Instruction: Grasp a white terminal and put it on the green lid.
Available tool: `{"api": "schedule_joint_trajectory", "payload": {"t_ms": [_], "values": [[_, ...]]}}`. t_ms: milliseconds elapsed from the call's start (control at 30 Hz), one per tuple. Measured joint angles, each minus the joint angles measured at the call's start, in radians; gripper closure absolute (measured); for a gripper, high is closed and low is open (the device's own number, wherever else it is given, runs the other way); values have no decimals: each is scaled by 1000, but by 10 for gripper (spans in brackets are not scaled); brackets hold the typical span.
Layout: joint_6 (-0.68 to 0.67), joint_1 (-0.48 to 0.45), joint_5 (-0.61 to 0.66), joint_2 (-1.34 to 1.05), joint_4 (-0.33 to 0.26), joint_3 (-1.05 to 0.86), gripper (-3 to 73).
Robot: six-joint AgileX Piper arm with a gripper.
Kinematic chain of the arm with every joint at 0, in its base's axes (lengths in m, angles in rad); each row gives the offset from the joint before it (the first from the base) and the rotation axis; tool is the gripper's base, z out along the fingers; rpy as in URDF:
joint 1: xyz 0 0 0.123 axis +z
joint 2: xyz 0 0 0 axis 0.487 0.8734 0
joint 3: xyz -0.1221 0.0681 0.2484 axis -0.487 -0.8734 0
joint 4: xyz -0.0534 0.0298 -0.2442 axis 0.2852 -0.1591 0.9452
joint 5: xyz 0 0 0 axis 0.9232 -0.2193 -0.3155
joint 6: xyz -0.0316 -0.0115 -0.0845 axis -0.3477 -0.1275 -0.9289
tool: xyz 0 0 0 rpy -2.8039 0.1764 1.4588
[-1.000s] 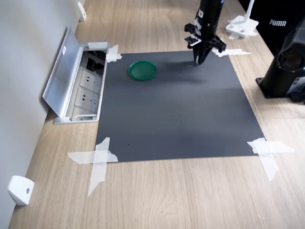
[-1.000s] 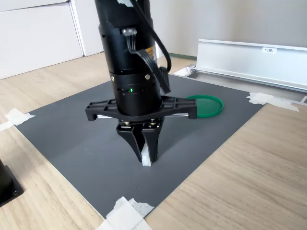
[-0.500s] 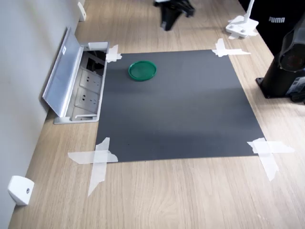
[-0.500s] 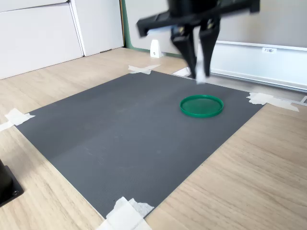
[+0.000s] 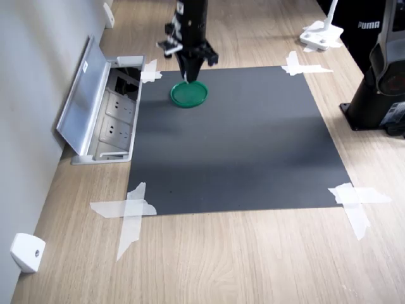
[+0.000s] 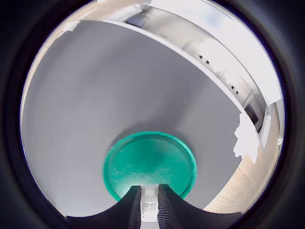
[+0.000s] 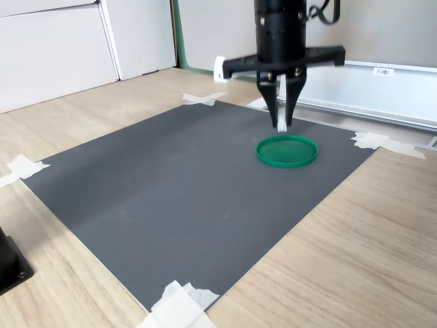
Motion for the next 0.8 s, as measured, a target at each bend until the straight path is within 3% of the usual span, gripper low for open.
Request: {"api": "schedule_joint_trajectory", "payload": {"t_ms": [133, 367, 433, 667, 800], "values": [[-1, 0, -24, 24, 29, 2, 611], [-35, 0, -25, 51, 16, 2, 566], [-40, 0, -25, 51, 12, 2, 506], [-41, 0, -6, 44, 3, 2, 179], [-41, 0, 6, -31, -39, 2, 99]]}}
